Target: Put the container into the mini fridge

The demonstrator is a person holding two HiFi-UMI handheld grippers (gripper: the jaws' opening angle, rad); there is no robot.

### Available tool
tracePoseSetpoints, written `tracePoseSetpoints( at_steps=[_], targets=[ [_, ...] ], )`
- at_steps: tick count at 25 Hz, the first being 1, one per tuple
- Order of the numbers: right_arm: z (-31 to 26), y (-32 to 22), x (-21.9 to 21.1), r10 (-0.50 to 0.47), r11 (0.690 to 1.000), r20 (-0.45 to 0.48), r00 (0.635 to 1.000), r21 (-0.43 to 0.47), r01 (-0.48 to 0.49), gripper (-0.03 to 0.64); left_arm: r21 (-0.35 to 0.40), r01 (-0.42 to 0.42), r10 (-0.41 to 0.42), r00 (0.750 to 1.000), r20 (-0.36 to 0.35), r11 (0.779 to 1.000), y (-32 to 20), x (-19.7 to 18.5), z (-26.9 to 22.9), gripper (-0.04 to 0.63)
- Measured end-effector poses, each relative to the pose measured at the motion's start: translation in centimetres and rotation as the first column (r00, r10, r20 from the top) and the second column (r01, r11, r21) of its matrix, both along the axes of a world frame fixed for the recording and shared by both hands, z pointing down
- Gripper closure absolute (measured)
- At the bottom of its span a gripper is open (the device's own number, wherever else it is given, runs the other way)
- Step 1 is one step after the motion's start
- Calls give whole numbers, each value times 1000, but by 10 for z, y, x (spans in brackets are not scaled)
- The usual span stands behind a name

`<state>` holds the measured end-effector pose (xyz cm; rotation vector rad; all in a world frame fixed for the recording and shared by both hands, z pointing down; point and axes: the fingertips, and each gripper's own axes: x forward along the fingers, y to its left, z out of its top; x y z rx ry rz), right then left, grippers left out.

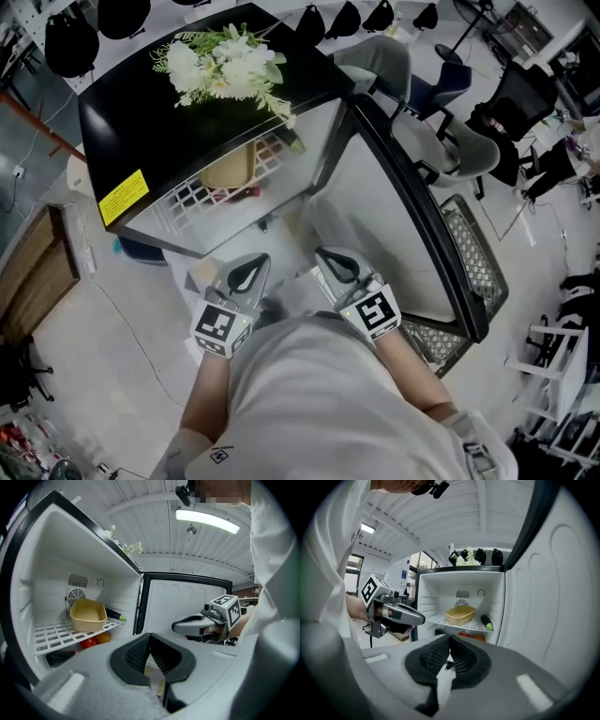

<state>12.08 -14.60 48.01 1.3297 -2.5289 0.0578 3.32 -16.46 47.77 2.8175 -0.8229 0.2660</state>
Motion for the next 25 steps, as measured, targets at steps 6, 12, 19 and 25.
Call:
tracePoseSetpoints(
  at_steps=[6, 12, 19, 25],
  targets=[
    [0, 1, 0, -28, 1000, 9, 1000, 8, 28, 614, -6, 7, -7, 1000, 11, 1000, 5, 2, 3, 586],
    [0, 1, 0, -29, 1000, 12, 1000, 2, 29, 614, -5, 14, -14, 1000, 17, 1000, 7, 3, 3, 586],
    [4, 1, -2, -39, 999, -12, 999, -5, 39, 614, -7, 19, -19, 1000, 24, 1000, 6, 1, 5, 586],
    [5, 1, -5, -42, 999, -17, 999, -8, 41, 614, -13, 19, -18, 1000, 22, 1000, 6, 0, 6, 586]
  ],
)
